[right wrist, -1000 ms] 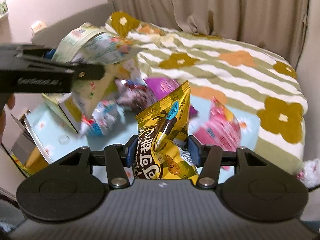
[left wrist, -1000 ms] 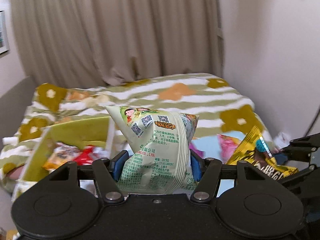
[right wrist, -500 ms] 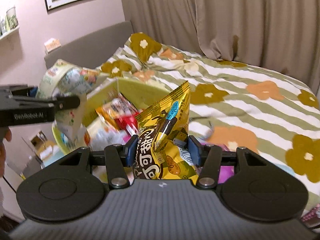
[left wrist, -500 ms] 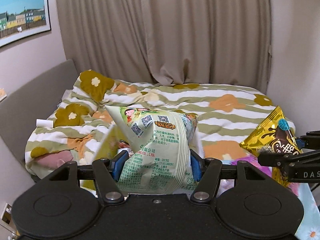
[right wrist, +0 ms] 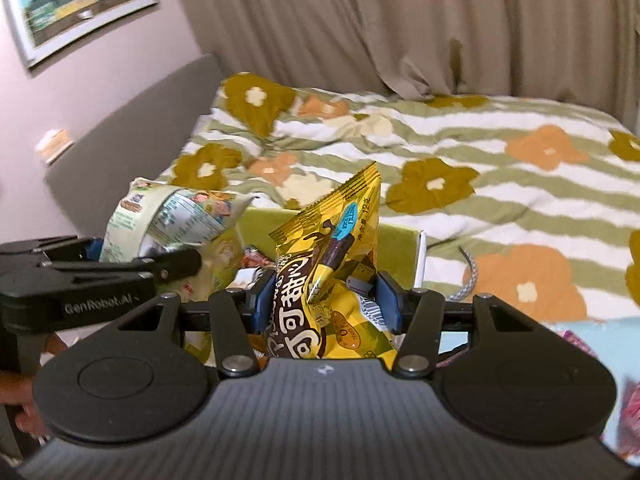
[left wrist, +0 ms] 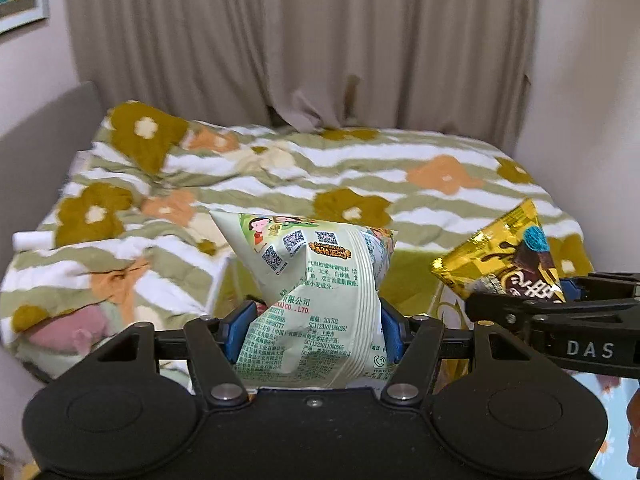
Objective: Organize snacks
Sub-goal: 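Carry both bags into the yellow-green box and open both grippers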
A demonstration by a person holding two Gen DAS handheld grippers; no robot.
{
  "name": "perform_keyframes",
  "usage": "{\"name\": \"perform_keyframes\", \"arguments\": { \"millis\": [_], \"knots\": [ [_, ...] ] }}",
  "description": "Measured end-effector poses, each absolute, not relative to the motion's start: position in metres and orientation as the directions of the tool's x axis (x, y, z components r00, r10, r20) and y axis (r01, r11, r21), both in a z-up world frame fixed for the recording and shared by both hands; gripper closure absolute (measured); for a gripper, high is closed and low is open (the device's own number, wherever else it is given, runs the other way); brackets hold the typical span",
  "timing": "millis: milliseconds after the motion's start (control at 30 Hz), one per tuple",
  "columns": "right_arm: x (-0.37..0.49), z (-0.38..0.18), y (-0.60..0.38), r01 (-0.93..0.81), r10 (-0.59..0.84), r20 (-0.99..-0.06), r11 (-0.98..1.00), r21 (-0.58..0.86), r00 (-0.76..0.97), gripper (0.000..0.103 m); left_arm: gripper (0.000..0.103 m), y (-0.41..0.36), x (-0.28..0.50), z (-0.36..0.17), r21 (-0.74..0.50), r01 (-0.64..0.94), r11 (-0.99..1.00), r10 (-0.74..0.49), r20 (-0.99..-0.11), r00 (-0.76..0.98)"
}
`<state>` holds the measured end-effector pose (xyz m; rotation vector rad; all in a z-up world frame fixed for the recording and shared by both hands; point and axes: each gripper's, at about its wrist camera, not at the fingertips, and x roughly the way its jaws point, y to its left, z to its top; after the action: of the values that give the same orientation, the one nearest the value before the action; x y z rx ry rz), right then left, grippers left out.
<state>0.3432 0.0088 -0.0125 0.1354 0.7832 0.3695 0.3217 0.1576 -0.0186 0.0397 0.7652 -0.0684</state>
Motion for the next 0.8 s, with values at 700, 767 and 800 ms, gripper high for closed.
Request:
{"name": "perform_keyframes", "arguments": {
  "millis": [700, 767, 800],
  "knots": [
    [0.385, -0.047, 0.03, -0.104, 0.238, -0.736, 0.969, 0.224, 0.634, 0.033, 0.002, 0.189, 0.323, -0.044, -0.004, 0.049, 0.999, -0.036, -0.744, 0.667],
    [0.391, -0.05, 0.032, -0.097, 0.233, -0.746, 0.97, 0.221, 0.624, 0.031, 0.002, 0.192, 0.32, -0.044, -0.003, 0.037, 0.999, -0.027, -0.741, 0.671],
    [0.392, -0.051, 0.033, -0.095, 0.225, -0.751, 0.972, 0.213, 0.621, 0.031, 0.002, 0.194, 0.319, -0.045, -0.005, 0.027, 1.0, -0.022, -0.739, 0.673]
  ]
}}
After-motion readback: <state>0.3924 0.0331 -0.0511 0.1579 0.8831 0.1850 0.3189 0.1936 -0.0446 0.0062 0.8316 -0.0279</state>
